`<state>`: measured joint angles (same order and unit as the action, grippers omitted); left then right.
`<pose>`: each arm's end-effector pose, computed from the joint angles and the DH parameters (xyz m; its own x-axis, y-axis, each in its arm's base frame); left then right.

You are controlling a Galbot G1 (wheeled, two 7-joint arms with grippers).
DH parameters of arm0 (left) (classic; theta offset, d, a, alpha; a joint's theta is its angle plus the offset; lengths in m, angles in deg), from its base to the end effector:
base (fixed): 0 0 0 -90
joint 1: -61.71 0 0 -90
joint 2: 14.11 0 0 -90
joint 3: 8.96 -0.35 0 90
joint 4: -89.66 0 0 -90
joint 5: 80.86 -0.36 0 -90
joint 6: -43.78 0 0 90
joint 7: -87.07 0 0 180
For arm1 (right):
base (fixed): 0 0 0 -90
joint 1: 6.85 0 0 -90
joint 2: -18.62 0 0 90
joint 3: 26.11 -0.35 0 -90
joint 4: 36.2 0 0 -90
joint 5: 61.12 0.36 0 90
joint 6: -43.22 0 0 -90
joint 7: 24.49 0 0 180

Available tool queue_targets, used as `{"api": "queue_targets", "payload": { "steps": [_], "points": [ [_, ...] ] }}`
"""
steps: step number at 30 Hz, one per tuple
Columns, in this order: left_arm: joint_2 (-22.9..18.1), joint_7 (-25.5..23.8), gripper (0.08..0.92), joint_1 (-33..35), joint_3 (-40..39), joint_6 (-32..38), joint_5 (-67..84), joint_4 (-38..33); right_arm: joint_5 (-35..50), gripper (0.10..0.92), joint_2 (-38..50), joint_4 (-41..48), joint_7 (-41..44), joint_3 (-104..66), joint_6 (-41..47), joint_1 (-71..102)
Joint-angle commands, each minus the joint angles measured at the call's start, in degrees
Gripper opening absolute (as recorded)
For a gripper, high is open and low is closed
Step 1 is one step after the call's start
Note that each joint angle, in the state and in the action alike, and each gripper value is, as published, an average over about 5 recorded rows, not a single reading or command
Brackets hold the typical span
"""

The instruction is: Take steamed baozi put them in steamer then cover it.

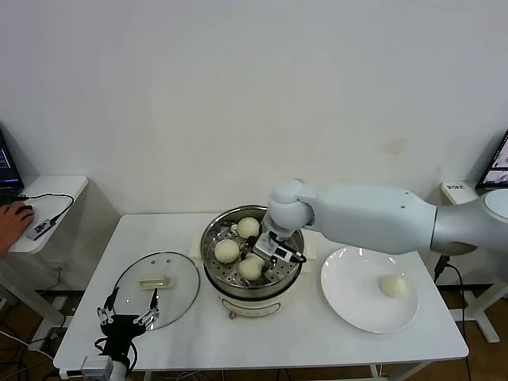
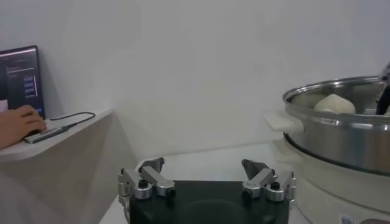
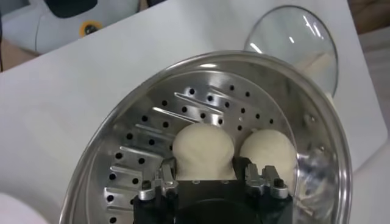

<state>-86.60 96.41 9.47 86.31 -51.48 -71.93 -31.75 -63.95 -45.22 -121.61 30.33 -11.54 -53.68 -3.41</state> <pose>0.1522 0.0758 -0.3031 -0.9805 -0.0929 0.1729 -0.0628 0.9830 0.1724 0.4868 0.1447 -0.1197 -0.1121 -0.3047 0.9458 -0.3779 -0.8672 -0.3241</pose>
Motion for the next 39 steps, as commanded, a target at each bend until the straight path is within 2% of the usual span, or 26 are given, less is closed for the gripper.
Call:
{"api": "queue_targets", "payload": {
  "steps": [1,8,14,18,22,29,35,39],
  "points": [
    [-0.15,0.02,0.823,-0.03,-0.09,0.09,-0.14,-0.12,-4.09,0.594,0.11,-1.30,-0.41,0.19,-3.55,0.27],
    [-0.33,-0.04,0.823,-0.08,-0.31,0.10,-0.45,-0.10,-2.97,0.622,2.33,-4.07,0.22,0.63,-3.11,-1.39],
    [-0.23,-0.09,0.823,-0.23,-0.37,0.02,-0.63,-0.27,-1.25,0.756,5.22,-4.99,-0.59,-0.47,-2.74,-3.43],
    [0.29,-0.28,0.823,-0.37,-0.30,0.08,-1.43,-0.12,0.58,0.815,7.90,-4.03,-1.36,-2.57,-1.00,-4.61],
    [0.98,-0.58,0.823,-0.28,-0.24,0.41,-3.16,-0.39,6.69,0.822,11.32,-1.96,-0.32,-4.89,4.25,-6.22],
    [2.03,-0.38,0.823,-0.29,0.03,1.48,-4.07,-0.34,11.26,0.823,21.17,-2.76,4.45,-9.68,20.55,-7.53],
    [2.82,-0.54,0.823,-0.53,-0.19,1.74,-3.17,-0.27,13.49,0.823,34.35,-8.30,4.45,-9.86,26.48,-3.50],
    [3.36,-0.68,0.823,-1.04,-0.52,1.64,-1.60,-0.22,11.20,0.823,40.22,-9.38,3.81,-10.44,26.96,2.31]
  ]
}}
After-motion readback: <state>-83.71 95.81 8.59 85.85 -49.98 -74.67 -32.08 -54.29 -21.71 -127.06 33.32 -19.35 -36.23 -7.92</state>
